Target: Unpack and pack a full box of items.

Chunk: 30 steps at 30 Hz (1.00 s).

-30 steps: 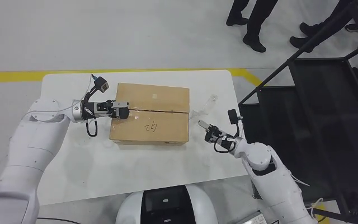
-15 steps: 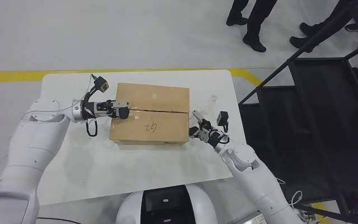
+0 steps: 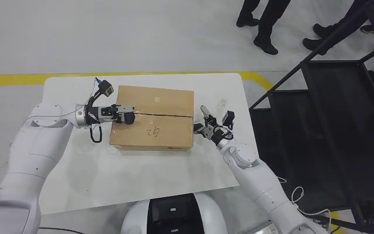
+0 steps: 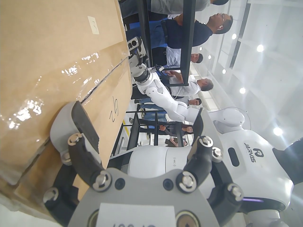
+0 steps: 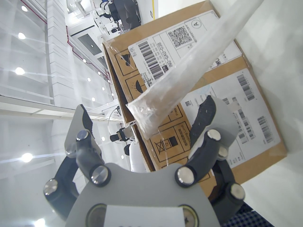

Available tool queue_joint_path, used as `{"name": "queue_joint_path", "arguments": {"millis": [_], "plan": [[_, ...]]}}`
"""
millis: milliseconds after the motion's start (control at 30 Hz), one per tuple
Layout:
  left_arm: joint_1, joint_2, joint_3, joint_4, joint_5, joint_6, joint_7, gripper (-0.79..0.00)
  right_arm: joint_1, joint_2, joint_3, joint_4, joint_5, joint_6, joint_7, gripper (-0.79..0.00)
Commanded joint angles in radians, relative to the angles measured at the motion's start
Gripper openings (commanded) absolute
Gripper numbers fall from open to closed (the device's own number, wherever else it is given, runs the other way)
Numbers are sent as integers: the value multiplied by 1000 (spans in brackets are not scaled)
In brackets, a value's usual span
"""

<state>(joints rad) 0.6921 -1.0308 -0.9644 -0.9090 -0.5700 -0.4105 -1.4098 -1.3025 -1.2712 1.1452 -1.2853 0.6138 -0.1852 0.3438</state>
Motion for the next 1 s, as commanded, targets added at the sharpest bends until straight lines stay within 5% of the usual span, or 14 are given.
{"name": "queue_joint_path", "arguments": {"millis": [0,367,967], "plan": [[0,0,0,0,0,0,0,0,9,-5,-5,21,11,-32,-5,0],[0,0,0,0,0,0,0,0,-31,-16,17,27,18,-199,-14,0],[0,0,0,0,0,0,0,0,-184,6,133,-151,-97,-237,-48,0]]}}
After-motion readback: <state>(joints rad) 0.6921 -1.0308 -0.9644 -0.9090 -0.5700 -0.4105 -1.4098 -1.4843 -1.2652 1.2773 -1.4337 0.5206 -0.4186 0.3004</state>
